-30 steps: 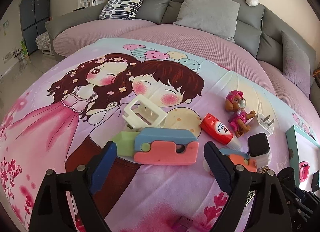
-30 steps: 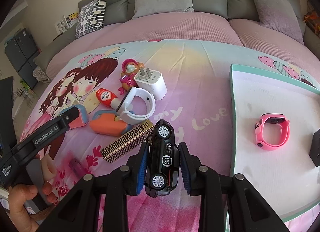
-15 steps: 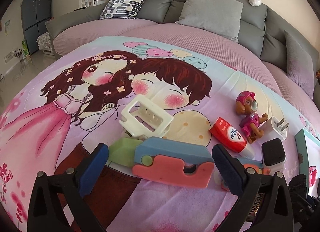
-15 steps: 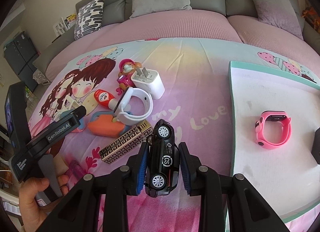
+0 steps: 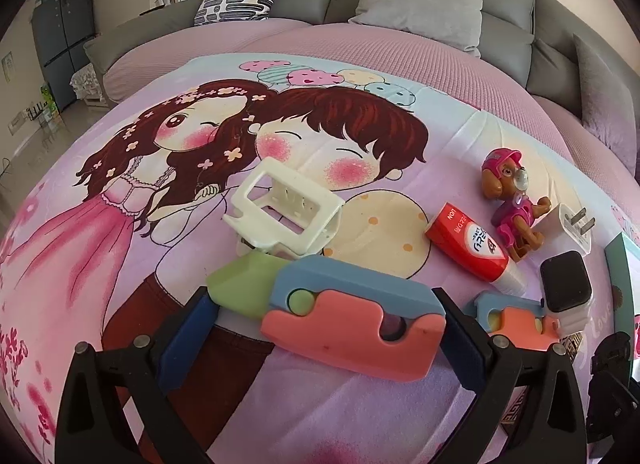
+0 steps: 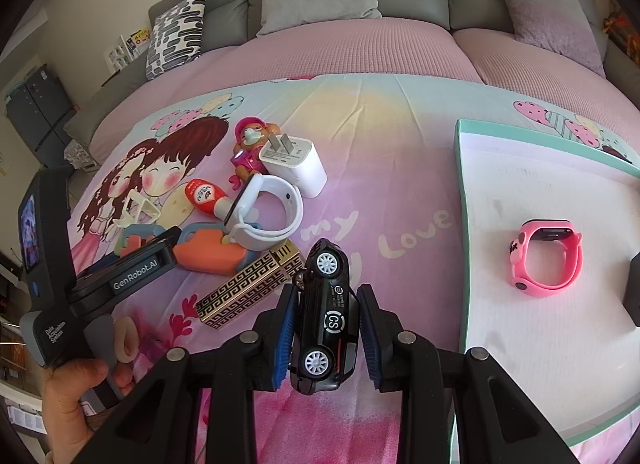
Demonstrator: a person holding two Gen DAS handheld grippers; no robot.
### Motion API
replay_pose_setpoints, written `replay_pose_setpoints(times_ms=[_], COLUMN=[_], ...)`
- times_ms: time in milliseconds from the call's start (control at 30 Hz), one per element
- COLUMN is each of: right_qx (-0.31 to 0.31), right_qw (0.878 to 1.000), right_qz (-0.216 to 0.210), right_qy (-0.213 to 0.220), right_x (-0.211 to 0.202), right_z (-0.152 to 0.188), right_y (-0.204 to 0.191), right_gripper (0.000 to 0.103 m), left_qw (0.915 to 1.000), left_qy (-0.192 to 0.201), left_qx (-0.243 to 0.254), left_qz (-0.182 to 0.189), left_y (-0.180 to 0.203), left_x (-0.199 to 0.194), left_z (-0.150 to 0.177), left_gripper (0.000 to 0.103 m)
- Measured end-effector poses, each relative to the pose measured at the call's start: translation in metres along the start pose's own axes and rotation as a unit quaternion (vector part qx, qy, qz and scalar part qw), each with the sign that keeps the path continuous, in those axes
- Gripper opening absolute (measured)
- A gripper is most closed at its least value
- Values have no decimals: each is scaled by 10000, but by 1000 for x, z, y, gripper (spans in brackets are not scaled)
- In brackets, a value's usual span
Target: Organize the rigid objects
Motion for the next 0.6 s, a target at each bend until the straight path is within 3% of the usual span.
replay_pose_setpoints(times_ms=[400, 433, 600], right_qx=[81, 97, 164], right_qw=[9997, 9995, 9989], right_qz=[-105, -126, -175], right_qy=[212, 257, 391], right_x=[-12, -15, -24], right_z=[-4, -5, -11], right_y=[1, 2, 6], right_gripper=[32, 32, 32], left_qw=[9992, 9988, 9987], left_qy=[297, 355, 406], left_qx=[174, 186, 218], left_qz=[196, 266, 227], left_y=[10, 11, 13], left_x=[-28, -32, -42], left_z=[-8, -9, -13], left_gripper=[99, 80, 77])
Point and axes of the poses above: each gripper's, at about its wrist camera, not at the fingertips, and x roughly the way its jaws point, y to its right, z to its underside, the point moved 4 cm from there along x, roughly the way its jaws point, and after that the axes turned 9 degrees about x, right-handed, at the moved point
